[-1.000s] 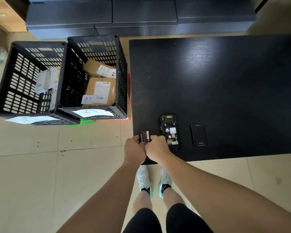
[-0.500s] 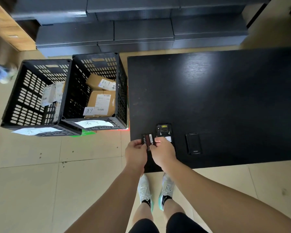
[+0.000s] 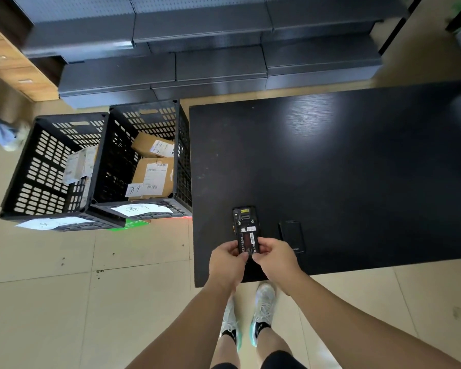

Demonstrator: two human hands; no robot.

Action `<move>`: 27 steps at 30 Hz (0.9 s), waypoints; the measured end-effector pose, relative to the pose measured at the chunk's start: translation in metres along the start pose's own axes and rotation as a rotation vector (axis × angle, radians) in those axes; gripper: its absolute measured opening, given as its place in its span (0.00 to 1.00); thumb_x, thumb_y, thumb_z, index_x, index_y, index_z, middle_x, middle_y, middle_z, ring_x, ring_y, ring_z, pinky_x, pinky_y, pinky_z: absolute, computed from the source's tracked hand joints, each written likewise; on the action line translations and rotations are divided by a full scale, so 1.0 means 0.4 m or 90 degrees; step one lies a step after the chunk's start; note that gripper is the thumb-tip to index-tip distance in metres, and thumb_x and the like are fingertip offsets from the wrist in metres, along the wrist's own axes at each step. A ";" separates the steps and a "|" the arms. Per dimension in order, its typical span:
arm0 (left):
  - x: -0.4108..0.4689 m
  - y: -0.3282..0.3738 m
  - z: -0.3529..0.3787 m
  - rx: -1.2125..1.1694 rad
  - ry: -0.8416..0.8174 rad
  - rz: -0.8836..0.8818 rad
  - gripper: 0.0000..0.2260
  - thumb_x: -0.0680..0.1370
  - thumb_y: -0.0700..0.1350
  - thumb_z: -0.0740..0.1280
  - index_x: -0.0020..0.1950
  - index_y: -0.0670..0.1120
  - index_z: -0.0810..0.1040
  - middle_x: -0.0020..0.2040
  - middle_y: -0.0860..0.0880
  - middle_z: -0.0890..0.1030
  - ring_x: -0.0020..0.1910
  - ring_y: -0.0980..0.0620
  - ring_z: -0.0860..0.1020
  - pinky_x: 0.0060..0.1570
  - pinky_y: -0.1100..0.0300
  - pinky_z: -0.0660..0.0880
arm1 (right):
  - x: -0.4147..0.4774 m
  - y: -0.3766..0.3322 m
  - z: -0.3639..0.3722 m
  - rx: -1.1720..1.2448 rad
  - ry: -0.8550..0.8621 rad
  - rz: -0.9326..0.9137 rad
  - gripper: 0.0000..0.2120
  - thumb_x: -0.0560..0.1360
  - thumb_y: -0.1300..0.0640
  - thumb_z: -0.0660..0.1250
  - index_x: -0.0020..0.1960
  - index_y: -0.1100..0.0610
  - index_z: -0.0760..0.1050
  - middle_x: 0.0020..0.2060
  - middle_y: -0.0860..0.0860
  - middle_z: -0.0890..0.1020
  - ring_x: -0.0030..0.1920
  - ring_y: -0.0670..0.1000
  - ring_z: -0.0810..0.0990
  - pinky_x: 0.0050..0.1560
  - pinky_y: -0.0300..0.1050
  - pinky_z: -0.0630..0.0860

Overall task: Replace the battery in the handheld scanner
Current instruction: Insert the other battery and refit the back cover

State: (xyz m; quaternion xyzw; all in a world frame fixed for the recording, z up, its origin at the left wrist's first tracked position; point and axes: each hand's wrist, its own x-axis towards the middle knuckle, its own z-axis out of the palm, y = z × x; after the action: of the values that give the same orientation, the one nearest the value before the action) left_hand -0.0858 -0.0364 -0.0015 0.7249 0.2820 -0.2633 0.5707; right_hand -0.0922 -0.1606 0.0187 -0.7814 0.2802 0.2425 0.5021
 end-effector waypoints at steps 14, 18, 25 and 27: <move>0.017 -0.021 0.026 0.025 0.057 0.017 0.14 0.75 0.36 0.70 0.60 0.43 0.82 0.48 0.48 0.86 0.48 0.51 0.84 0.56 0.50 0.80 | 0.049 0.024 -0.008 -0.038 -0.015 -0.016 0.16 0.74 0.64 0.71 0.61 0.54 0.80 0.49 0.48 0.86 0.49 0.47 0.83 0.56 0.43 0.77; 0.016 -0.019 0.030 0.037 0.066 0.011 0.14 0.75 0.37 0.70 0.60 0.42 0.82 0.48 0.47 0.86 0.48 0.50 0.84 0.56 0.50 0.80 | 0.049 0.034 -0.006 -0.042 -0.010 -0.019 0.16 0.74 0.63 0.70 0.61 0.53 0.80 0.49 0.48 0.85 0.50 0.46 0.82 0.55 0.42 0.77; 0.017 -0.018 0.034 0.042 0.101 0.008 0.12 0.74 0.39 0.72 0.57 0.43 0.84 0.44 0.49 0.86 0.43 0.50 0.85 0.52 0.50 0.82 | 0.065 0.036 -0.002 -0.032 0.005 -0.031 0.17 0.73 0.65 0.72 0.61 0.55 0.80 0.47 0.48 0.85 0.48 0.46 0.83 0.53 0.39 0.75; 0.018 -0.017 0.036 0.047 0.108 0.010 0.11 0.74 0.40 0.73 0.56 0.44 0.84 0.43 0.50 0.86 0.42 0.51 0.85 0.52 0.50 0.82 | 0.071 0.036 -0.001 -0.041 0.012 -0.033 0.18 0.72 0.65 0.72 0.61 0.56 0.80 0.44 0.47 0.83 0.47 0.46 0.82 0.52 0.37 0.73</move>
State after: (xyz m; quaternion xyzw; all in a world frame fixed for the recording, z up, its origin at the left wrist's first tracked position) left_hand -0.0865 -0.0485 -0.0141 0.7674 0.3139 -0.2066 0.5196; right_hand -0.0813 -0.1716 -0.0092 -0.8064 0.2567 0.2305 0.4803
